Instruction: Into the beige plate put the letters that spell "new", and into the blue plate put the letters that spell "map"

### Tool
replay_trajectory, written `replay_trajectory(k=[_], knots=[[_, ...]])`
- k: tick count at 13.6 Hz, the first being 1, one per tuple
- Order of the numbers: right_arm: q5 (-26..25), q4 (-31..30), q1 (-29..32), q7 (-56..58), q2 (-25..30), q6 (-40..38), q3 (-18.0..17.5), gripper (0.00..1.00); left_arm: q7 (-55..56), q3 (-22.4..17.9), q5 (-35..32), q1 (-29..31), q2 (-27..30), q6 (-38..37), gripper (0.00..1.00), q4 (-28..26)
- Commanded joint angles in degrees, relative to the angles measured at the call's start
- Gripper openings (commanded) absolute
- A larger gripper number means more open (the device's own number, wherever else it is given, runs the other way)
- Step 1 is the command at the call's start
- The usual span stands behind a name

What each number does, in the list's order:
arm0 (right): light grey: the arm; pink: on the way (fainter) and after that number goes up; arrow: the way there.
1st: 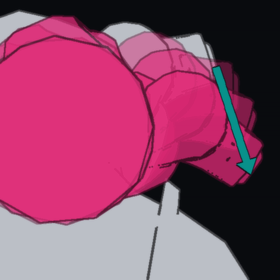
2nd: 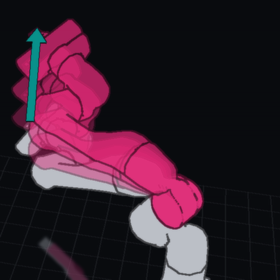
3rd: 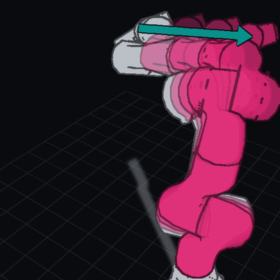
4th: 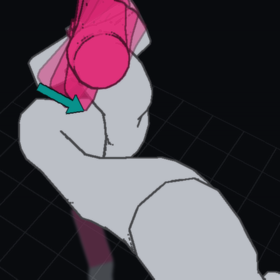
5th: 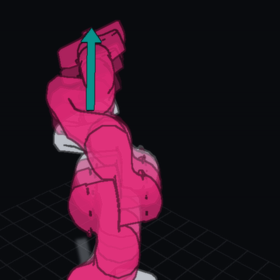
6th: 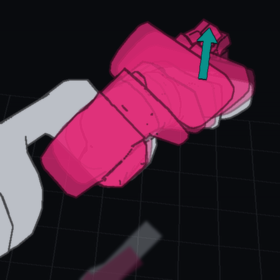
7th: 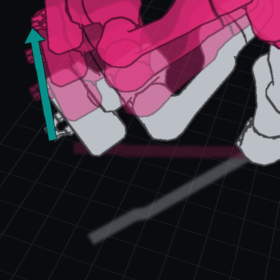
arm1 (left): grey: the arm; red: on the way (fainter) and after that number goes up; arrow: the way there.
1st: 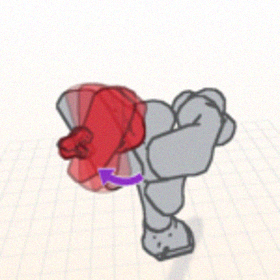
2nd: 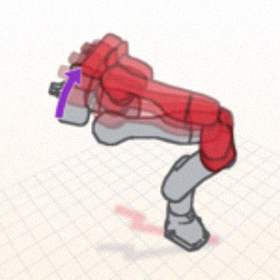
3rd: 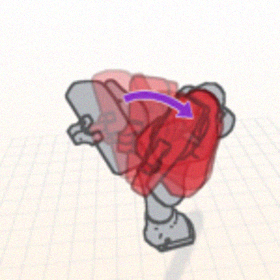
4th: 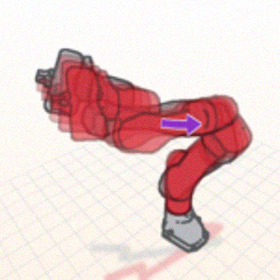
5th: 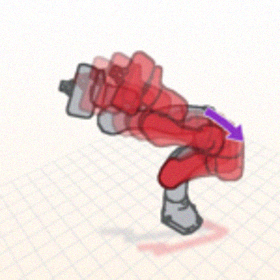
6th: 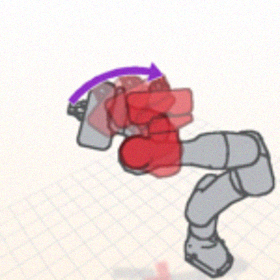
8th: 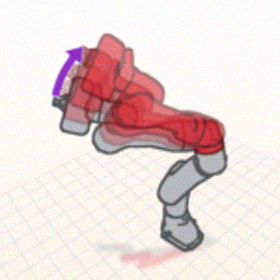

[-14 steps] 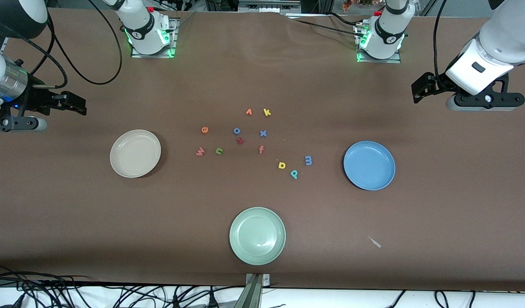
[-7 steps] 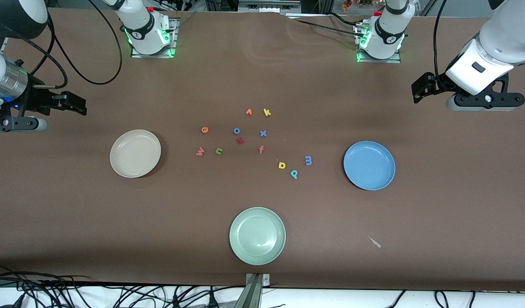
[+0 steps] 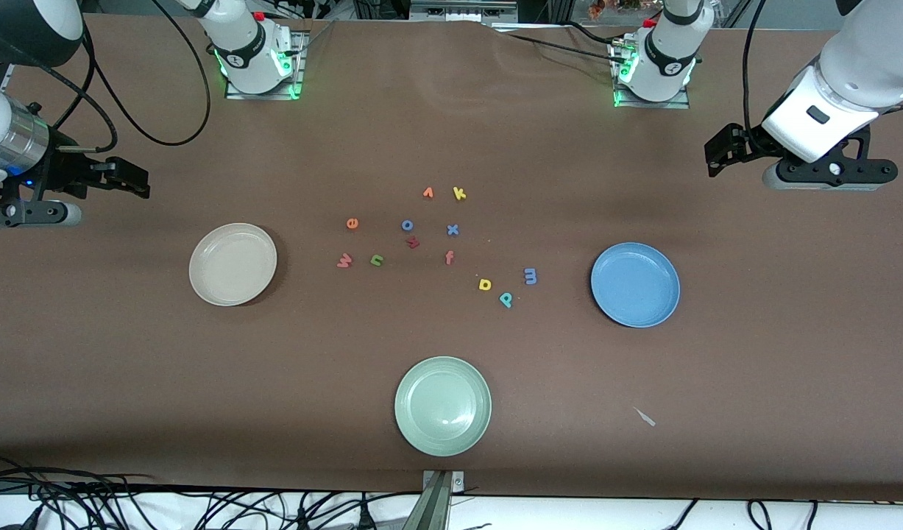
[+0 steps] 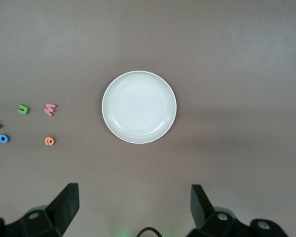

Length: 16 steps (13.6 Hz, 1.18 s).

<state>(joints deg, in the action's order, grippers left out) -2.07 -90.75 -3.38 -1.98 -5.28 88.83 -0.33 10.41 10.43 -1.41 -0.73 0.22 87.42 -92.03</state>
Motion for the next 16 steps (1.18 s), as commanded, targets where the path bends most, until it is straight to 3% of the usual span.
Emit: replay_trajectory(k=[1, 13, 16], knots=[[-0.21, -0.21, 0.04, 0.66, 0.45, -0.15, -0.28, 1.00, -0.39, 0.03, 0.62, -0.06, 0.13, -1.11, 1.00, 0.80], [-0.21, -0.21, 0.04, 0.58, 0.45, -0.24, -0.28, 1.00, -0.30, 0.21, 0.62, -0.06, 0.05, -1.20, 1.00, 0.89], [-0.21, -0.21, -0.05, 0.66, 0.45, -0.15, -0.28, 1.00, -1.18, 0.03, 3.16, -0.06, -0.82, -1.11, 1.00, 1.15]])
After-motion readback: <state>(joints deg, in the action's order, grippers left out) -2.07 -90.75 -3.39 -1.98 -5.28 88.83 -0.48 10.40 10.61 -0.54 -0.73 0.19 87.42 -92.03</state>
